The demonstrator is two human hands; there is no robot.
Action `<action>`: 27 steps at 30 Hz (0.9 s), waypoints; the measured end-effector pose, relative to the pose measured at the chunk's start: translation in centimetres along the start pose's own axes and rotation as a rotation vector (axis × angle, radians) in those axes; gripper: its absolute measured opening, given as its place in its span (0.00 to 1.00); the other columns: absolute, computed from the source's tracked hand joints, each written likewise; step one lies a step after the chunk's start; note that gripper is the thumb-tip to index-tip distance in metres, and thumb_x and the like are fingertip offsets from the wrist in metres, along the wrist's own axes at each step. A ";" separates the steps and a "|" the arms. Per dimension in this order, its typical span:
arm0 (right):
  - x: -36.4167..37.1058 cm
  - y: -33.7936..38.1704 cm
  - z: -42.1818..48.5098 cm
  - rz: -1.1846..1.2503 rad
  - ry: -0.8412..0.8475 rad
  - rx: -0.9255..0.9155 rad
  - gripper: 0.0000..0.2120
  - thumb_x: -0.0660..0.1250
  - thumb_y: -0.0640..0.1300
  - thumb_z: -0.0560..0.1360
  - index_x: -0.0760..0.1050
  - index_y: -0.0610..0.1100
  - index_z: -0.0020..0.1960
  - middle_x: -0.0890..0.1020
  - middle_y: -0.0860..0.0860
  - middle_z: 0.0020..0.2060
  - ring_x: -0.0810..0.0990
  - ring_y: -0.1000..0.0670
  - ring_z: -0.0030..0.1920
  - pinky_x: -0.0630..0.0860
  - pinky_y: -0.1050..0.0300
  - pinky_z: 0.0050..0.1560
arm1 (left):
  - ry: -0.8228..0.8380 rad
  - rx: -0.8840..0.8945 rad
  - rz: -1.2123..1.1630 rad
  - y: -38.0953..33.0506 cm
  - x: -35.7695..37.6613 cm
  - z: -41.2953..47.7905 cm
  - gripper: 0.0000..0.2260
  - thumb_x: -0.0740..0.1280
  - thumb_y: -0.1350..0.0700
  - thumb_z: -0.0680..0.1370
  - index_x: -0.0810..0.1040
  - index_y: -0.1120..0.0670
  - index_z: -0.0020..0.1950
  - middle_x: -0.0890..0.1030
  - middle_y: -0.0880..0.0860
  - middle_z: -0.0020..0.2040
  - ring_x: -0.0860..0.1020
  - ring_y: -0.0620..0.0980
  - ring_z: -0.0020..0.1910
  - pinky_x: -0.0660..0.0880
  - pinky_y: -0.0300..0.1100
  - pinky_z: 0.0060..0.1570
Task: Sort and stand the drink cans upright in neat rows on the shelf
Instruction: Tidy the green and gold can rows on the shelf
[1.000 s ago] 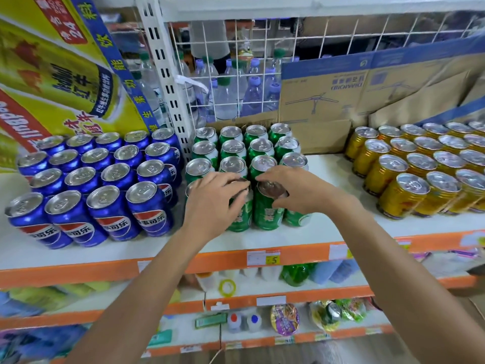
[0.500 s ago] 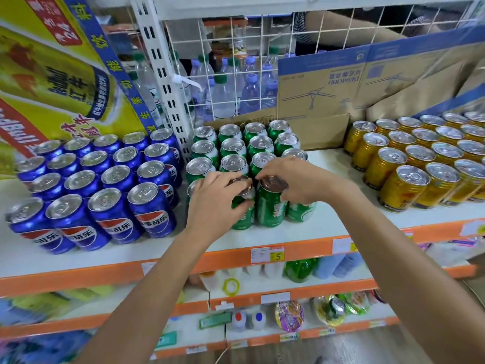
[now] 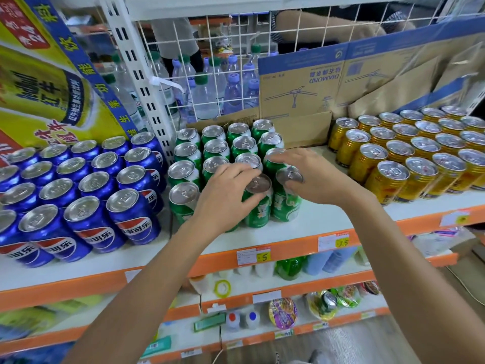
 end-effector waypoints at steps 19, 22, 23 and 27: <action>1.8 -2.2 -0.8 0.030 0.005 0.170 0.38 0.76 0.48 0.66 0.64 0.49 0.72 0.67 0.46 0.64 0.64 0.45 0.66 0.62 0.59 0.64 | 0.049 -0.064 -0.050 -0.2 1.4 1.4 0.23 0.70 0.42 0.73 0.76 0.48 0.65 0.75 0.45 0.59 0.67 0.48 0.57 0.62 0.36 0.51; 2.1 -2.2 -0.8 0.048 -0.065 0.372 0.39 0.77 0.55 0.63 0.66 0.46 0.68 0.69 0.46 0.58 0.70 0.45 0.59 0.70 0.53 0.57 | 0.053 -0.071 -0.051 -0.3 1.4 1.5 0.23 0.69 0.41 0.73 0.76 0.47 0.65 0.75 0.44 0.59 0.67 0.47 0.57 0.62 0.36 0.50; 2.1 -2.1 -0.8 0.075 -0.051 0.367 0.37 0.77 0.54 0.64 0.66 0.46 0.68 0.70 0.46 0.58 0.72 0.45 0.57 0.70 0.53 0.56 | 0.056 -0.073 -0.051 -0.3 1.4 1.5 0.23 0.69 0.41 0.73 0.76 0.47 0.65 0.75 0.44 0.59 0.67 0.47 0.57 0.62 0.36 0.50; 1.4 -2.4 -0.7 0.110 0.042 0.241 0.35 0.76 0.46 0.67 0.66 0.47 0.71 0.73 0.45 0.58 0.73 0.44 0.57 0.71 0.52 0.57 | 0.061 -0.076 -0.054 -0.2 1.4 1.5 0.23 0.69 0.40 0.73 0.75 0.47 0.65 0.74 0.43 0.59 0.66 0.46 0.57 0.63 0.36 0.49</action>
Point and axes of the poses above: each hand's wrist, its own z-axis towards the middle knuckle, its own x-axis out of the palm, y = z × x, the point moved 2 cm from there along z, towards the middle knuckle
